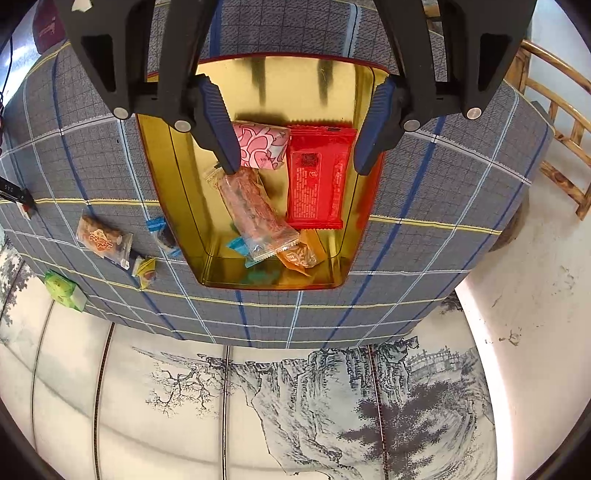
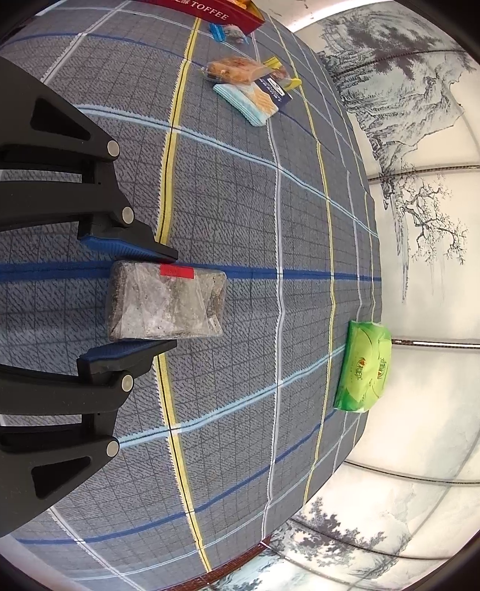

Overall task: Organize snacks
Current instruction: 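Carry the grey bag with the right gripper toward the gold tin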

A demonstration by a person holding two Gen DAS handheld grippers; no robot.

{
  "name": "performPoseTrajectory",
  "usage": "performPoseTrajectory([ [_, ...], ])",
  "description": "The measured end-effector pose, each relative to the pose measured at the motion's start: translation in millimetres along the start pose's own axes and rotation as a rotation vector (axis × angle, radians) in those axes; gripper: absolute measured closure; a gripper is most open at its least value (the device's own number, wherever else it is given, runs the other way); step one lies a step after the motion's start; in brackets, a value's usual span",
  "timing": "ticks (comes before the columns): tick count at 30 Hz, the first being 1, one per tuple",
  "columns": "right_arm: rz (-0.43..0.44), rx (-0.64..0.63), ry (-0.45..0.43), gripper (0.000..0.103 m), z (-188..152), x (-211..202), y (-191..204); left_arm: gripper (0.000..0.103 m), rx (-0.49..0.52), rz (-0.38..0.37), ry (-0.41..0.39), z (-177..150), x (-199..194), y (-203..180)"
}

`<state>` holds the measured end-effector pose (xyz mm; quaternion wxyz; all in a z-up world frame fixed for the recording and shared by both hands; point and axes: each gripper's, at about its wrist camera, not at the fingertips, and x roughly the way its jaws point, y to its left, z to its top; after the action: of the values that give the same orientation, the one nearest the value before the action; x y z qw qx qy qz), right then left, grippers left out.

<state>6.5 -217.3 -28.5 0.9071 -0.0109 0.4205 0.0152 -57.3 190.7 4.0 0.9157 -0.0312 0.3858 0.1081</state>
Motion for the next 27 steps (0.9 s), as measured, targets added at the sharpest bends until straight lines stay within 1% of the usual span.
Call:
performPoseTrajectory([
  [3,0.014,0.007,0.008,0.061,-0.9,-1.0,4.5,0.043,-0.005,-0.003,0.007,6.2,3.8,-0.2],
  [9,0.075,0.049,0.007,0.061,-8.6,-8.7,16.2,0.043,0.01,0.0,-0.004,18.0,3.7,-5.5],
  [14,0.131,0.083,0.02,0.064,-10.9,-11.8,25.6,0.042,0.02,0.005,-0.01,22.1,5.5,-6.2],
  [20,0.176,0.064,0.039,0.066,-11.7,-12.9,45.5,0.042,0.006,0.001,0.01,24.0,13.9,-1.9],
  [27,0.245,0.052,0.062,0.066,-12.5,-14.9,72.9,0.042,-0.002,-0.021,0.005,25.7,13.1,0.3],
])
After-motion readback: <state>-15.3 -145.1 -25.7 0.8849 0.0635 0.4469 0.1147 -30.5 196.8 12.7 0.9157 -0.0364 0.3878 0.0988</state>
